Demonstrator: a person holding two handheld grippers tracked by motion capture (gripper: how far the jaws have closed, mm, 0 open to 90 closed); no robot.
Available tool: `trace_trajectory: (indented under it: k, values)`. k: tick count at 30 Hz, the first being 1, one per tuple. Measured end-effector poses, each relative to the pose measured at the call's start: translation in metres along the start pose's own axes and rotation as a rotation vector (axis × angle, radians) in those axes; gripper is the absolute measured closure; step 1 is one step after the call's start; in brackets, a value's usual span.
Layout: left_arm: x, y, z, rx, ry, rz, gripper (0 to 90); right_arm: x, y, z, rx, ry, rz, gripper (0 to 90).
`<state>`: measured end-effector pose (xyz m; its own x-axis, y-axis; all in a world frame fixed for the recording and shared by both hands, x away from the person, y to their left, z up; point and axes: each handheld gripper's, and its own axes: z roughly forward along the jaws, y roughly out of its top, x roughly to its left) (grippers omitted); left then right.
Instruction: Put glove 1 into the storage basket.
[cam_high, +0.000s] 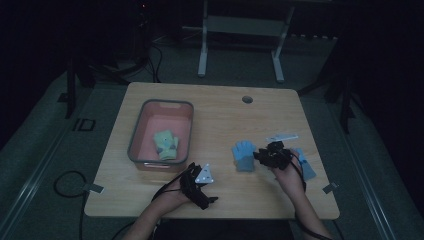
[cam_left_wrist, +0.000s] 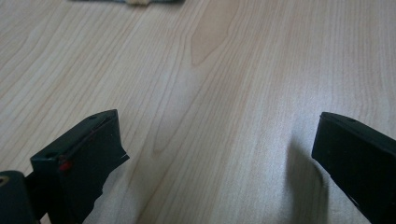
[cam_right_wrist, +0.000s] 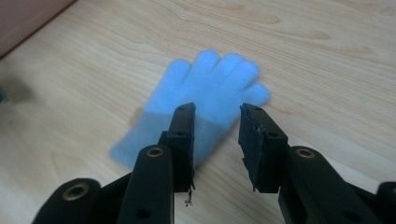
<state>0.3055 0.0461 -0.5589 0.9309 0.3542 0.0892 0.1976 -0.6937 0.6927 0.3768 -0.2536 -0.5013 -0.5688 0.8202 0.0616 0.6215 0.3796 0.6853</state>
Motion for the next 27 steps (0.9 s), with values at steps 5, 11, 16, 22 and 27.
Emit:
trace_trajectory:
  k: [5,11,16,22,27]
  values:
    - [0.001,0.0,-0.001,-0.006,-0.001,-0.006,1.8,-0.023,-0.008,-0.016,-0.016,0.005,-0.031,66.3]
    - [0.001,-0.001,0.0,-0.002,-0.003,-0.008,1.8,-0.057,-0.024,-0.034,-0.023,-0.014,-0.037,65.1]
    - [0.001,-0.001,0.0,-0.004,-0.002,-0.007,1.8,-0.086,-0.039,-0.048,-0.008,-0.04,-0.028,63.7]
    - [0.002,-0.001,0.0,-0.005,0.005,-0.007,1.8,-0.112,-0.054,-0.061,0.053,-0.08,-0.048,62.0]
    - [0.002,-0.001,0.0,-0.003,0.003,-0.01,1.8,-0.125,-0.061,-0.064,0.074,-0.055,-0.081,60.3]
